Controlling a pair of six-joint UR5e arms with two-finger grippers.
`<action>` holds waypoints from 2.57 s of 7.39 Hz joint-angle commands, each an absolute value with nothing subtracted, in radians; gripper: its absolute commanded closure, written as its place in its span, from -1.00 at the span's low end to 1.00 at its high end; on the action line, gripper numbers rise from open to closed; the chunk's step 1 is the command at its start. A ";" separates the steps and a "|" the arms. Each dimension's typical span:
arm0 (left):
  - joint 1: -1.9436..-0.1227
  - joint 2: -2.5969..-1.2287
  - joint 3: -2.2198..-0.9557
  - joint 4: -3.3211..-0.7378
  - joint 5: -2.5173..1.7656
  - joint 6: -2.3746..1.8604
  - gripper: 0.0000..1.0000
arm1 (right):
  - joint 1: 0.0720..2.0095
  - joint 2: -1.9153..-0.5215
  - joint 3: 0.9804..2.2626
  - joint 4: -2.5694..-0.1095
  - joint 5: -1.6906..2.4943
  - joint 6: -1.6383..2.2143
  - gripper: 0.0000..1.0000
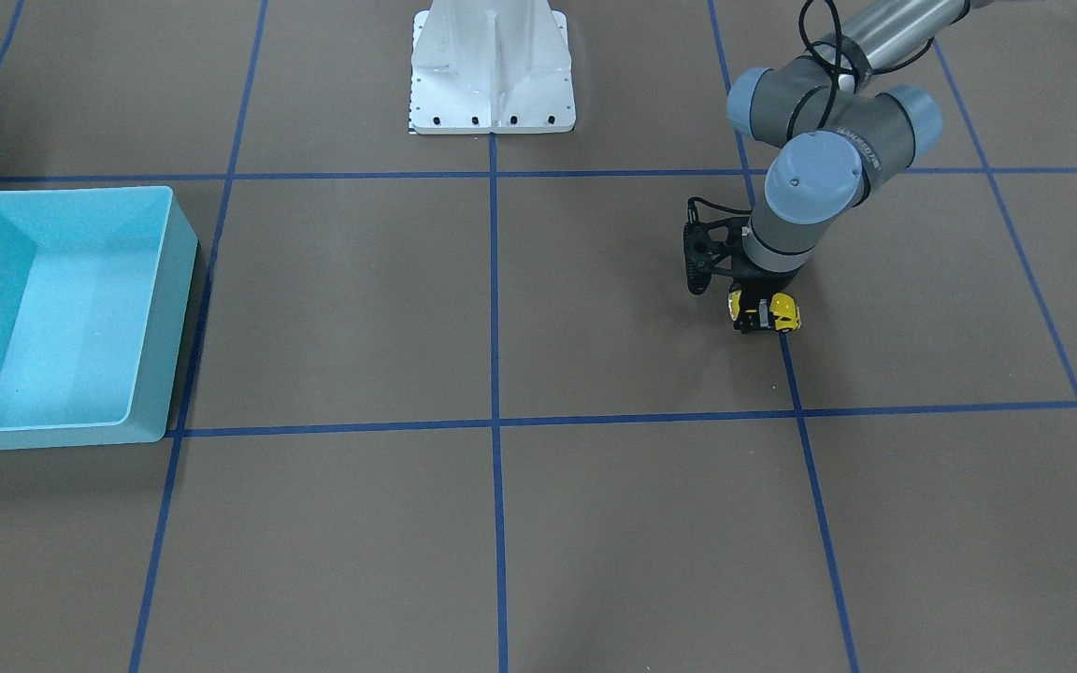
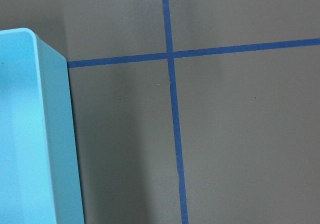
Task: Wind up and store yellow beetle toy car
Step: 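Drag the pressed car along the table with the left gripper to wind it, then open the left gripper and lift off, letting the car roll away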
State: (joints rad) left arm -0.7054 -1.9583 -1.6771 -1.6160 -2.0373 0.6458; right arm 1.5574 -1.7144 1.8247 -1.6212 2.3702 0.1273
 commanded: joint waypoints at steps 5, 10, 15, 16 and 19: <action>-0.713 -1.895 -1.692 -1.647 -2.043 0.696 1.00 | 1.552 -1.724 1.822 -1.614 2.373 0.129 -1.00; -0.727 -1.852 -1.697 -1.675 -2.043 0.718 1.00 | 1.551 -1.718 1.818 -1.612 2.375 0.129 -1.00; -0.738 -1.801 -1.703 -1.718 -2.042 0.730 1.00 | 1.551 -1.723 1.813 -1.609 2.376 0.130 -1.00; -0.739 -1.798 -1.701 -1.726 -2.042 0.732 1.00 | 1.549 -1.721 1.813 -1.611 2.376 0.130 -1.00; -0.750 -1.773 -1.703 -1.743 -2.043 0.754 1.00 | 1.548 -1.720 1.810 -1.612 2.375 0.129 -1.00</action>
